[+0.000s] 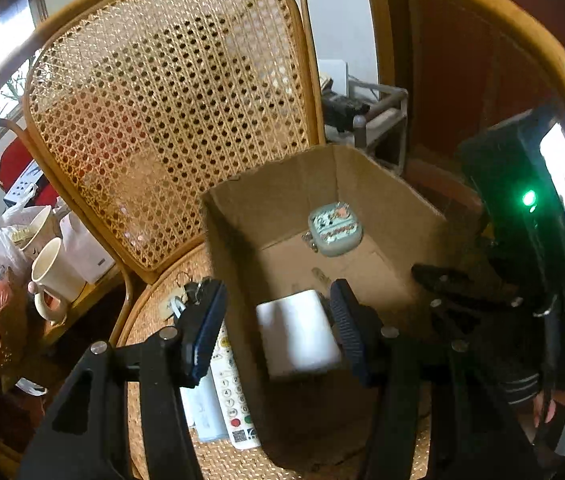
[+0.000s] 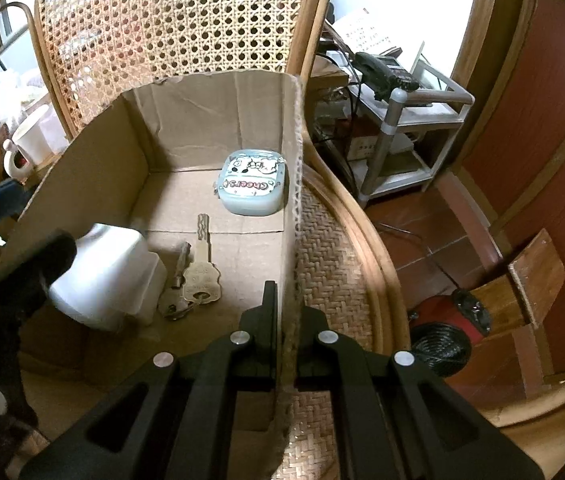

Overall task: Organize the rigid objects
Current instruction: 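Carry the white block into the box and open the left tool, then move the left tool back over the white Midea remote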

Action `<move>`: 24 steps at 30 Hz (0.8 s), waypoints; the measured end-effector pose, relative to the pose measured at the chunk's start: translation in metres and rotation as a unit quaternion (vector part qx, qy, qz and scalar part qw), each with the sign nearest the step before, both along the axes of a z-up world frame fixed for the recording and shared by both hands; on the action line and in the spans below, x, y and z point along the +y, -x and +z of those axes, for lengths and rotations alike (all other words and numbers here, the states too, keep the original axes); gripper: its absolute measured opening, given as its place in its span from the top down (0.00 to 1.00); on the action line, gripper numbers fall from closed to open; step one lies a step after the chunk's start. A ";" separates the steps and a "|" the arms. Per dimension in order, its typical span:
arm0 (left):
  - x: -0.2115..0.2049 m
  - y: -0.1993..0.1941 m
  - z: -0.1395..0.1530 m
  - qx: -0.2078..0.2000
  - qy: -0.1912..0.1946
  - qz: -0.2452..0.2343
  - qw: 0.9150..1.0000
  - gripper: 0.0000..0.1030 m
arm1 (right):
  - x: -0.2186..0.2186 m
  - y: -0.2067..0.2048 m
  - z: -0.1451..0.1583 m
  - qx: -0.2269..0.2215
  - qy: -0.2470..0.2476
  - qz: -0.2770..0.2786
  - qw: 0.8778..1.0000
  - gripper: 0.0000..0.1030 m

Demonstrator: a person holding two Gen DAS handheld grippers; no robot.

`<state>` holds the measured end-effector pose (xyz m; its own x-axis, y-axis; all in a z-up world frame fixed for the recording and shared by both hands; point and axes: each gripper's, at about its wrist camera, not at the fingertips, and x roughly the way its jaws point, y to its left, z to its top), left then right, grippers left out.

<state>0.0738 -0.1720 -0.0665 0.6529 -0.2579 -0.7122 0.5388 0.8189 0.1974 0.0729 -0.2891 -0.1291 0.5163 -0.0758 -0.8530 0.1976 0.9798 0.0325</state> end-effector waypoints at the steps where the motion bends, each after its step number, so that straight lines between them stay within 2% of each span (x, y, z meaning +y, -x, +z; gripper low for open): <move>1: 0.002 -0.001 0.002 0.002 0.005 0.003 1.000 0.44 | -0.001 0.000 -0.001 0.002 -0.002 0.000 1.000 0.93; 5: 0.012 -0.006 0.008 -0.004 0.012 0.022 1.000 0.33 | -0.003 0.000 -0.002 0.003 -0.012 -0.003 1.000 0.93; 7: 0.018 -0.009 0.010 -0.008 0.016 0.032 0.999 0.17 | -0.004 0.000 -0.001 0.003 -0.011 -0.003 1.000 0.93; 10: 0.031 -0.010 0.015 -0.022 0.021 0.060 0.998 0.03 | -0.004 0.000 -0.001 0.004 -0.011 -0.002 1.000 0.94; 15: 0.054 -0.016 0.019 -0.024 0.027 0.076 0.996 0.01 | -0.005 0.000 -0.001 0.004 -0.009 0.000 1.000 0.94; 18: 0.072 -0.025 0.019 -0.018 0.033 0.100 0.994 0.01 | -0.005 0.000 0.000 0.005 -0.007 0.001 1.000 0.94; 24: 0.119 -0.047 0.014 0.018 0.076 0.158 0.984 0.01 | -0.004 0.000 0.000 0.006 -0.004 0.002 1.000 0.94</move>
